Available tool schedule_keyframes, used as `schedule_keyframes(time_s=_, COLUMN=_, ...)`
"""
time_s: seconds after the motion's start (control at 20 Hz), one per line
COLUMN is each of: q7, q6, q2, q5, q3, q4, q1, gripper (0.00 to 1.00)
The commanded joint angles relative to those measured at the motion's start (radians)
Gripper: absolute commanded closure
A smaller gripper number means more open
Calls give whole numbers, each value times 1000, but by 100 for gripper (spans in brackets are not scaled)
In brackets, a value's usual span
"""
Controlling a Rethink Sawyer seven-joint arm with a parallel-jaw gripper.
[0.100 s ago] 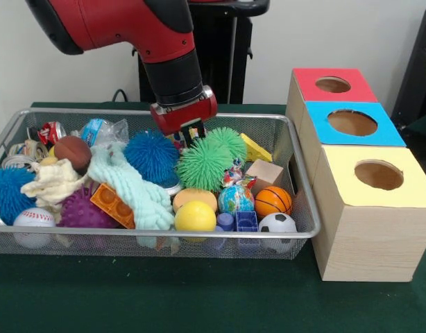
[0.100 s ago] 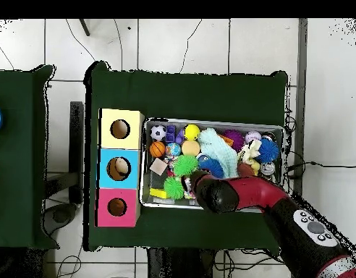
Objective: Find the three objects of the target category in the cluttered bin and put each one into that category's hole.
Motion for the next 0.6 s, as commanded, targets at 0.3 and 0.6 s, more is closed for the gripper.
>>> schedule_keyframes(time_s=0.3, q7=140, q6=44, q2=-125, q5=112, q3=3, q4=45, q1=96, gripper=0)
schedule_keyframes(time_s=0.6, q7=47, q6=213, q2=-317, q5=213, q3=30, q4=95, q1=69, gripper=0)
